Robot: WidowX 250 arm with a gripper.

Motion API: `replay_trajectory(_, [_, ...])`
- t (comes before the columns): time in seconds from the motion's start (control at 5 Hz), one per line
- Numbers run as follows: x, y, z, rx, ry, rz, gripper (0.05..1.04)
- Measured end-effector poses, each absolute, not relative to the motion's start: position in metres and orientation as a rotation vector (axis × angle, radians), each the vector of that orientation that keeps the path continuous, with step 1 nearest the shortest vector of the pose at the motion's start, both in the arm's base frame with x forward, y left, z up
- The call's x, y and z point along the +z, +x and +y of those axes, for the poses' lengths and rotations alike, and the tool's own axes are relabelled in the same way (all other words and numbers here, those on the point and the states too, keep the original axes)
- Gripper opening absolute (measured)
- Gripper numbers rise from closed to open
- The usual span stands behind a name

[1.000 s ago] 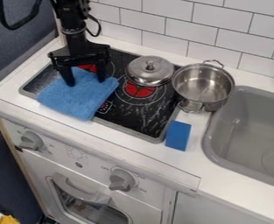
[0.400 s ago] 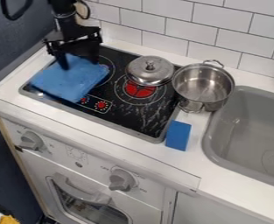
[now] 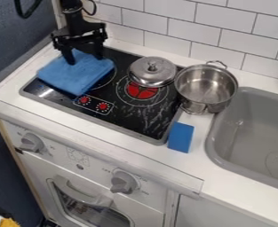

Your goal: Take the towel and put it on the left side of the burner

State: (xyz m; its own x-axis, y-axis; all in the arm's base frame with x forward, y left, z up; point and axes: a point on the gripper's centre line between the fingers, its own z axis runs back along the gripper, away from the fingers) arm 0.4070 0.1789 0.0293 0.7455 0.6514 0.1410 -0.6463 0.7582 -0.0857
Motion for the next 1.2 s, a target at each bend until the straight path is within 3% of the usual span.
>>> replay_trajectory(0.6, [0.037,0.457,0.161,0.636,-0.025,-0.151,1.000])
replay_trajectory(1.0, [0.039,0.456,0.158,0.642,-0.004,-0.142,1.000])
replay_trajectory(1.2, [0.066,0.459,0.158,0.644,-0.011,-0.197,1.000])
